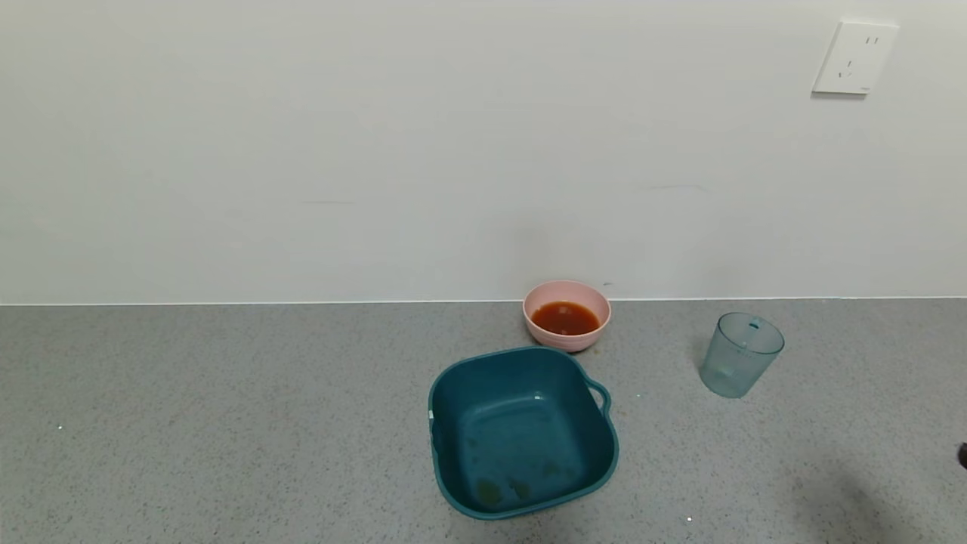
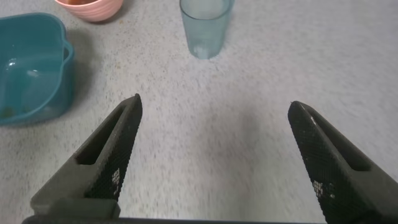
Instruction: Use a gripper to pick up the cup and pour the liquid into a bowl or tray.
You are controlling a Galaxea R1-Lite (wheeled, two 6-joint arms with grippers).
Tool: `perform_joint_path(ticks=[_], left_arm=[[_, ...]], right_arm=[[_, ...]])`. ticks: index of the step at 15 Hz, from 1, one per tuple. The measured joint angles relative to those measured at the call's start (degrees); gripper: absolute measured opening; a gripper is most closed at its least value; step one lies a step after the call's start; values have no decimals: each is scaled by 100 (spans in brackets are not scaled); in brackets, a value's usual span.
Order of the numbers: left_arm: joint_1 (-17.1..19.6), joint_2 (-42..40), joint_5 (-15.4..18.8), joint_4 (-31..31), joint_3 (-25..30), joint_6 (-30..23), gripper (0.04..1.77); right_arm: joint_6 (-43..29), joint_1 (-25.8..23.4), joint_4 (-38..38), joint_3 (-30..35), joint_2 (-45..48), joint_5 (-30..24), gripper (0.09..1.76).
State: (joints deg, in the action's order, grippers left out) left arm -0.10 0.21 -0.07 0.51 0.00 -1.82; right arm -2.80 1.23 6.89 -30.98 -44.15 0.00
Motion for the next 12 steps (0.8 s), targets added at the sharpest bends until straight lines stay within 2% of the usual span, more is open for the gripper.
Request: perform_joint_path(ticks=[4, 8, 12], left_arm=[[0, 0, 0, 0, 0, 2, 172], [0, 0, 0, 0, 0, 0, 172], [0, 0, 0, 0, 0, 2, 172]], right_arm=[[0, -49, 1497, -424, 1659, 171, 170], [38, -224, 1830, -607, 2688, 407, 170], [310, -208, 2306, -542, 3410, 366, 170]])
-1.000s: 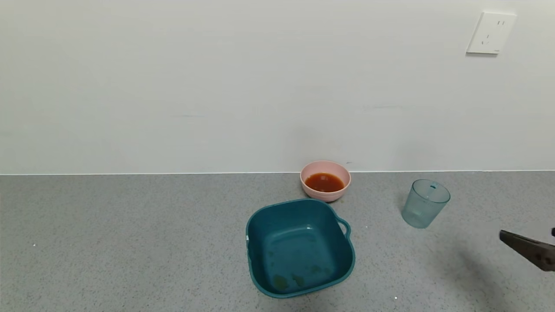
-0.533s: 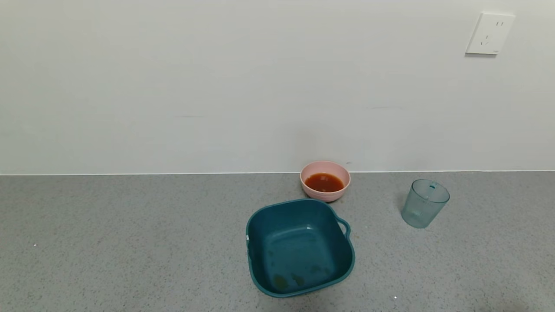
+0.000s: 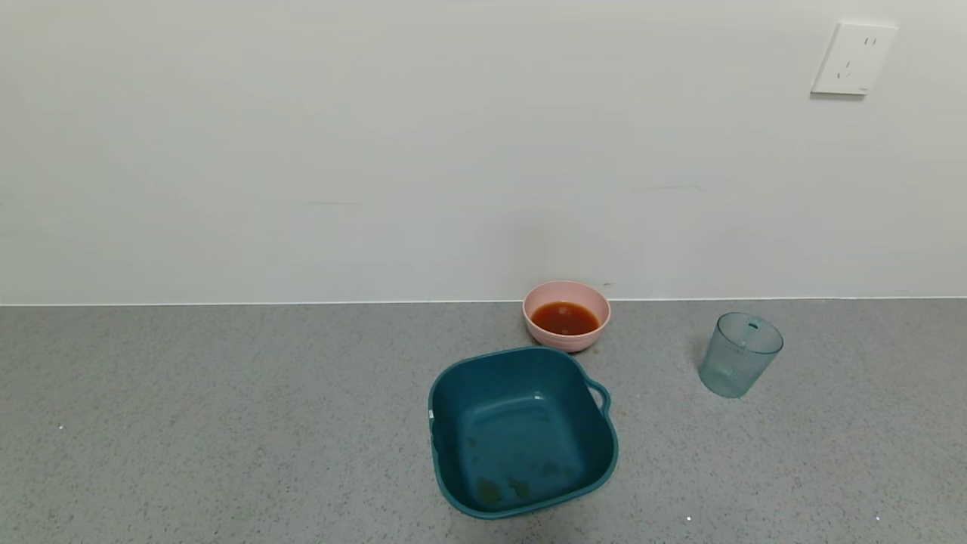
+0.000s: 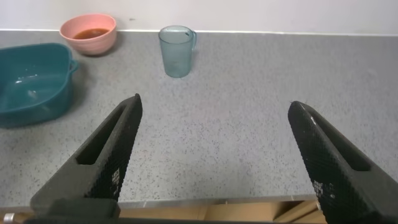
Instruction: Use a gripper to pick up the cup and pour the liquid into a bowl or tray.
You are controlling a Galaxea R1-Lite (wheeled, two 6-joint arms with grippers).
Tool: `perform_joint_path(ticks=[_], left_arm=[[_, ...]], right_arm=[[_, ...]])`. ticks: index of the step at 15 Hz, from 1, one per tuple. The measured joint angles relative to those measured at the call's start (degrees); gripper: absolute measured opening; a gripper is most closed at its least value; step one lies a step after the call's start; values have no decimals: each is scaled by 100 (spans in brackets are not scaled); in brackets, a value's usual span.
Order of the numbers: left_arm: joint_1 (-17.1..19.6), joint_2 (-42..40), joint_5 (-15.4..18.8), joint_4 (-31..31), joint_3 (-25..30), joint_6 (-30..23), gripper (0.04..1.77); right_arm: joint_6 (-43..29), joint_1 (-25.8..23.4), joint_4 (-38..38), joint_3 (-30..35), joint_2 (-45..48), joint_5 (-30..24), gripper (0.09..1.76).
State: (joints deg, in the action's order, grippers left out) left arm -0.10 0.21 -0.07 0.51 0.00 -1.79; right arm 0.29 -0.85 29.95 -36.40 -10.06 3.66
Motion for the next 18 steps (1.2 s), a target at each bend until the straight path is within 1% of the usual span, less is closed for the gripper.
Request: perform_joint_path(ticks=[3, 5, 7, 10, 13, 14, 16, 18], left_arm=[[0, 0, 0, 0, 0, 0, 172], [0, 0, 0, 0, 0, -2, 172], [0, 0, 0, 0, 0, 0, 172], [0, 0, 0, 0, 0, 0, 172], [0, 0, 0, 0, 0, 0, 172], [0, 0, 0, 0, 0, -2, 172], [0, 0, 0, 0, 0, -2, 172], [0, 0, 0, 0, 0, -2, 172]], right_arm=[[105, 28, -143, 358, 511, -116, 170], [118, 37, -514, 759, 791, -127, 170], [116, 41, -1157, 1276, 931, -116, 170], [163, 41, -2378, 2309, 998, -110, 170], [277, 44, -3184, 3202, 1011, -112, 170], [277, 41, -3323, 3387, 1013, -145, 170], [255, 44, -3323, 3556, 1013, -286, 170], [221, 44, -2977, 3613, 1013, -407, 170]])
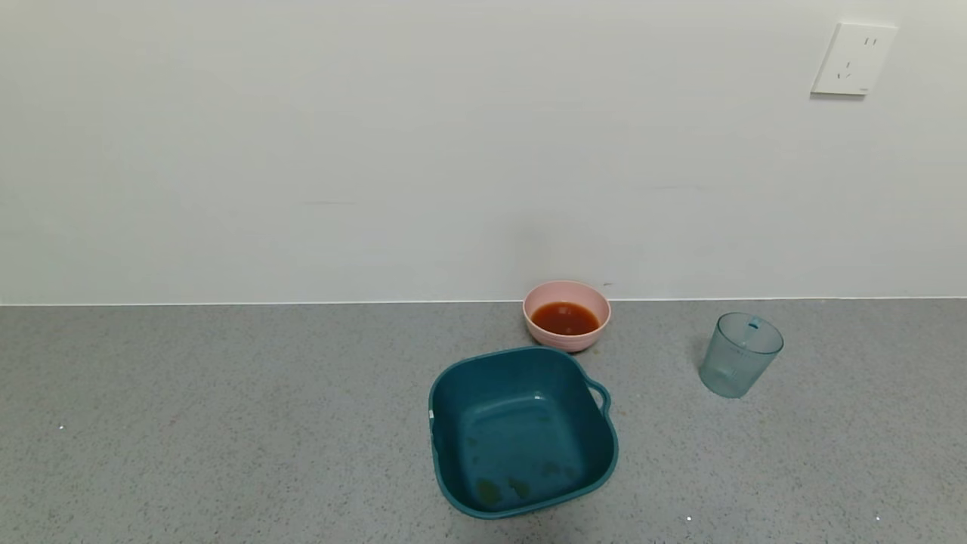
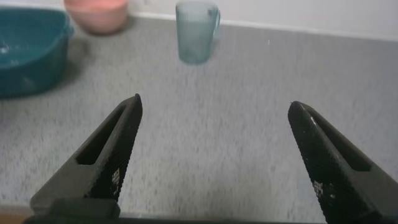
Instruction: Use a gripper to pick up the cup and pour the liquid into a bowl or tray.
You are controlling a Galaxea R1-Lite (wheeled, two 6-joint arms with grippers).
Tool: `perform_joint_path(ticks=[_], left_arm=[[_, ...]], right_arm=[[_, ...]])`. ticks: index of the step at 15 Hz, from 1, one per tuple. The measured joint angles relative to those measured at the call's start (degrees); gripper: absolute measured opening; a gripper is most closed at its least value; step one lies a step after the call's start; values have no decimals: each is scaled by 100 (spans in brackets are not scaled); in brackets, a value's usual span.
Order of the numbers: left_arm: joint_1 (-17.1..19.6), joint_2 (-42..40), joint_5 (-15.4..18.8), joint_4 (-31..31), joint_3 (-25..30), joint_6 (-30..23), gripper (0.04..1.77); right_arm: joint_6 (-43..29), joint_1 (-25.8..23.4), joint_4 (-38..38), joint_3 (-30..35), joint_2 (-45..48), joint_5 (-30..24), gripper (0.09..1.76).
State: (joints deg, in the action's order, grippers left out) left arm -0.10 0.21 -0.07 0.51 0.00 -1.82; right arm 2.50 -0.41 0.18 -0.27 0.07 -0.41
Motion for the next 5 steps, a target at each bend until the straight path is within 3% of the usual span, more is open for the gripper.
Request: perform_joint_path(ticks=[5], left_arm=[[0, 0, 0, 0, 0, 0, 172]], right_arm=[[-188, 6, 72, 0, 0, 9, 170]])
